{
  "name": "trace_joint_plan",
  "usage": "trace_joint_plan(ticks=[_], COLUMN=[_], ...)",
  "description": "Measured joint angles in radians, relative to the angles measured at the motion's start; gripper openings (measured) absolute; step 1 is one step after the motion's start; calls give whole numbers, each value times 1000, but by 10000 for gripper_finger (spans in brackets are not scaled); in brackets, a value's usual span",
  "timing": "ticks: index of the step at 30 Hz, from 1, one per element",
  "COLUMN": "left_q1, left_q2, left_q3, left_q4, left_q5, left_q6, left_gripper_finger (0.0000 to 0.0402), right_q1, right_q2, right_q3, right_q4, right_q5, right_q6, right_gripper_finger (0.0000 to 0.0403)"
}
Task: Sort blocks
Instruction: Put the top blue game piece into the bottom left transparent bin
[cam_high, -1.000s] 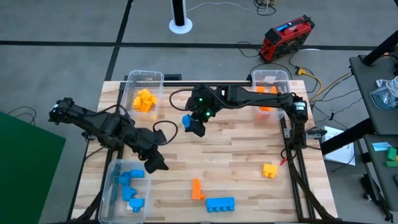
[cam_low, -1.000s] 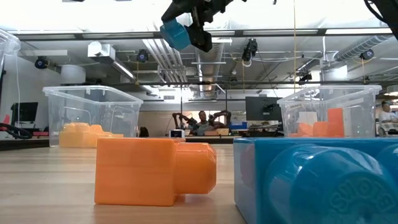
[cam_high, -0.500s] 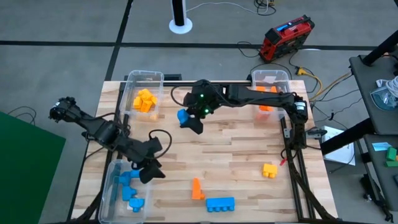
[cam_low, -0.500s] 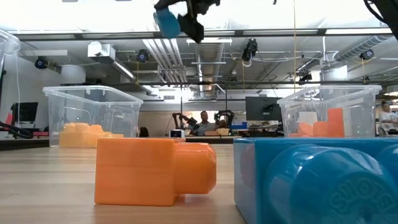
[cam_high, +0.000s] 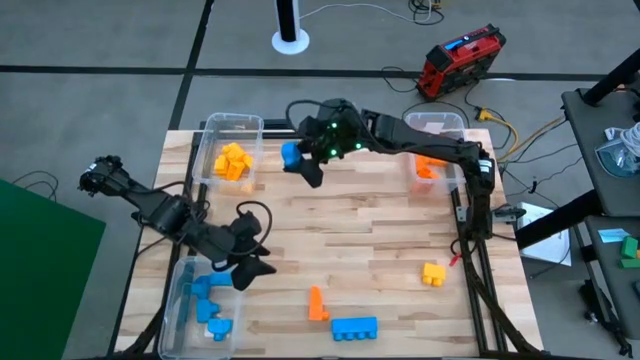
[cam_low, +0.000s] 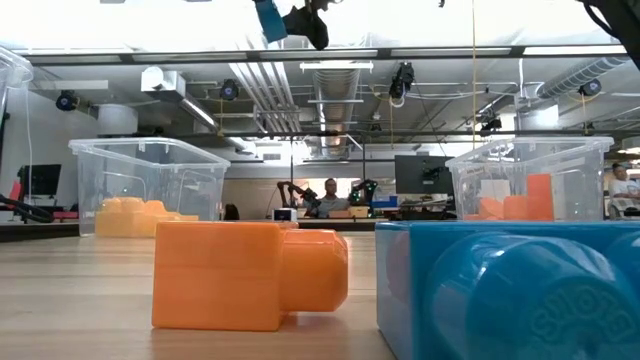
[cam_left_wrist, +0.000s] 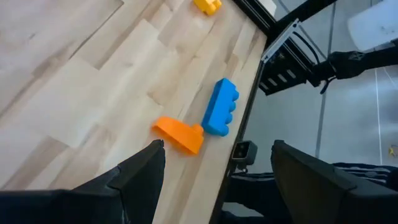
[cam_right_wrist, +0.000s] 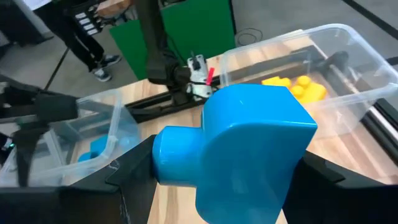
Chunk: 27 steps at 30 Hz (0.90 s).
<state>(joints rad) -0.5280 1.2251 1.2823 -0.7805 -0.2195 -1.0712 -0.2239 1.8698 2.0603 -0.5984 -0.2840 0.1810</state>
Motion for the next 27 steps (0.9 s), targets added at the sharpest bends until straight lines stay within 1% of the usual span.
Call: trace_joint_plan(ticks=[6, 14, 16, 20, 25, 27], left_q1=[-8, -8, -4, 38, 72, 76], left_q2=[0, 0, 0, 0, 0, 0], left_q3=[0, 0, 0, 8, 35, 44], left_q4=[1, 0, 0, -1, 3, 1], left_q5=[1, 1, -8, -81, -90, -110], left_q6=[-5, -2, 25, 92, 156, 170], left_gripper_finger=[267, 267, 267, 267, 267, 267], right_q1=[-31, -32, -34, -47, -68, -73], right_q2=[0, 0, 0, 0, 0, 0], right_q3=[3, 3, 3, 4, 11, 13], right_q4=[-2, -1, 11, 20, 21, 21], right_q5=[0, -3, -3, -3, -3, -3], right_q6=[3, 0, -11, -15, 9, 9], right_gripper_finger=[255, 255, 255, 256, 257, 257])
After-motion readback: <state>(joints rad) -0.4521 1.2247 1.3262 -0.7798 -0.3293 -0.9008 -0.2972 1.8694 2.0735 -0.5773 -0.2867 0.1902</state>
